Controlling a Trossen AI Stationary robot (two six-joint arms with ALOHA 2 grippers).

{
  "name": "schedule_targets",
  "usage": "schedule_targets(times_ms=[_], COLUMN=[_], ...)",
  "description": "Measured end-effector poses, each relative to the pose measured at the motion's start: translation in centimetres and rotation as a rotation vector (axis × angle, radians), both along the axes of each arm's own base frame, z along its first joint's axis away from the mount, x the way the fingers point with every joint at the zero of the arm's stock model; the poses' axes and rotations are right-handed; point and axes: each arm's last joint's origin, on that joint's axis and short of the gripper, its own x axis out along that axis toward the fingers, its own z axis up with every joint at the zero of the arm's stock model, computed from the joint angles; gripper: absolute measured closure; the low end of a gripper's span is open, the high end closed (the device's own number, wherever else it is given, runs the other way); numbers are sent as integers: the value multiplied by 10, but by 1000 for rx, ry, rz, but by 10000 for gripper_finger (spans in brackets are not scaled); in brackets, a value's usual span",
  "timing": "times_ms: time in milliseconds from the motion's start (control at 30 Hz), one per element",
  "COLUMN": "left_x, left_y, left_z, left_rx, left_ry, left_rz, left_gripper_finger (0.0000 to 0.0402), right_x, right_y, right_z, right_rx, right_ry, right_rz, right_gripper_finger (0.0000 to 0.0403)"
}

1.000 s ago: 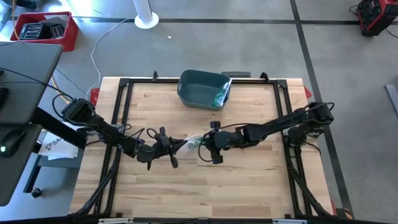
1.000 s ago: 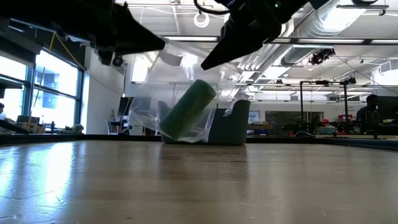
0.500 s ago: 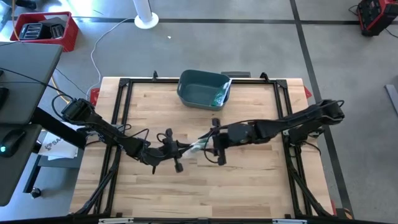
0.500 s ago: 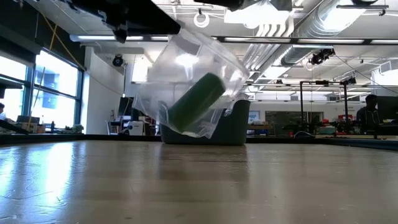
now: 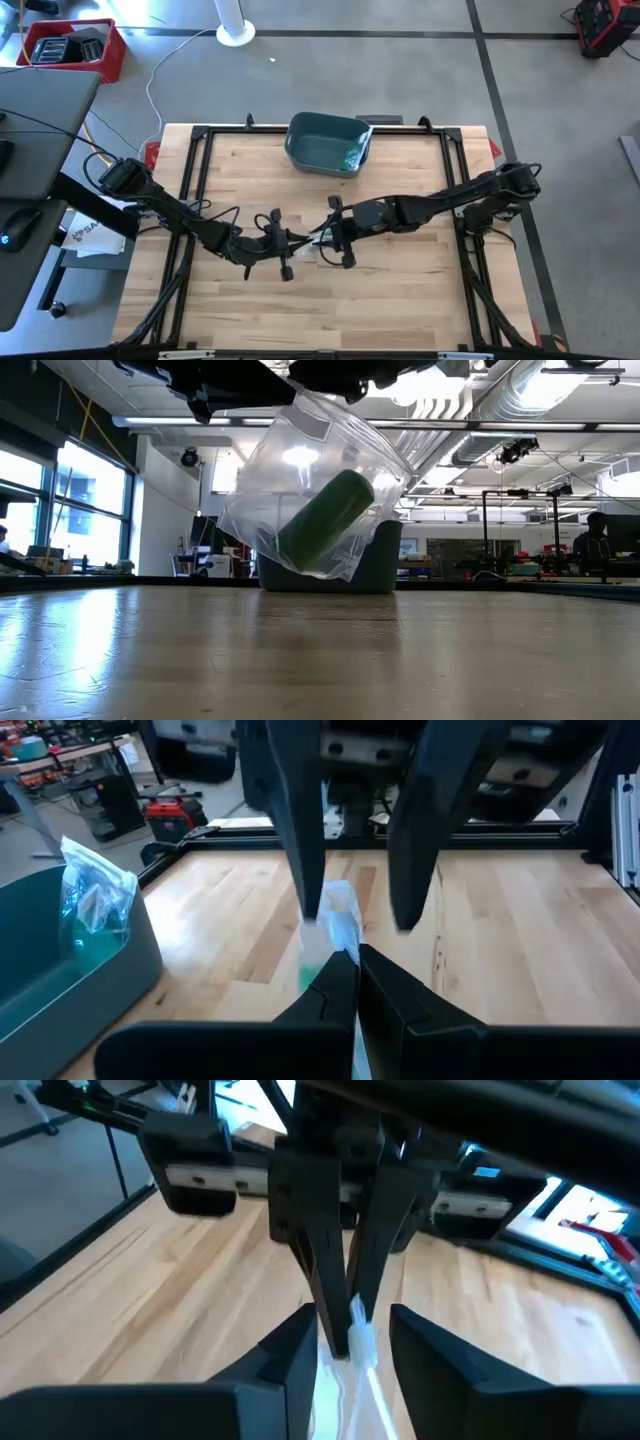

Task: Roll bandage
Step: Close the transparent zip bag

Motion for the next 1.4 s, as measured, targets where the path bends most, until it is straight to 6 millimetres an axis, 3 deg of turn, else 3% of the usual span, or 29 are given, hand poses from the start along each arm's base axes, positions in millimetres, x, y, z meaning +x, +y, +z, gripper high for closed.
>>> schedule_targets(times_ms=[200,533,967,1400], left_x=[0,0,-6,-22], left_y=[0,-1,-13,-19], left_z=[0,-1,0,19], left_rx=[0,-4,19,40], left_ry=[0,9,7,-23], left_rz=[-1,-30,-74,-124], left_gripper_finger=[401,401,401,401], right_x=[3,1,-8,-25], right_y=[-2,-2,-5,-9], right_z=[-5,-7,-23,-44], right_rx=[19,17,11,0], right_ry=[16,48,242,516], right_rz=[26,29,-47,-88], right_gripper_finger=[303,396,384,385])
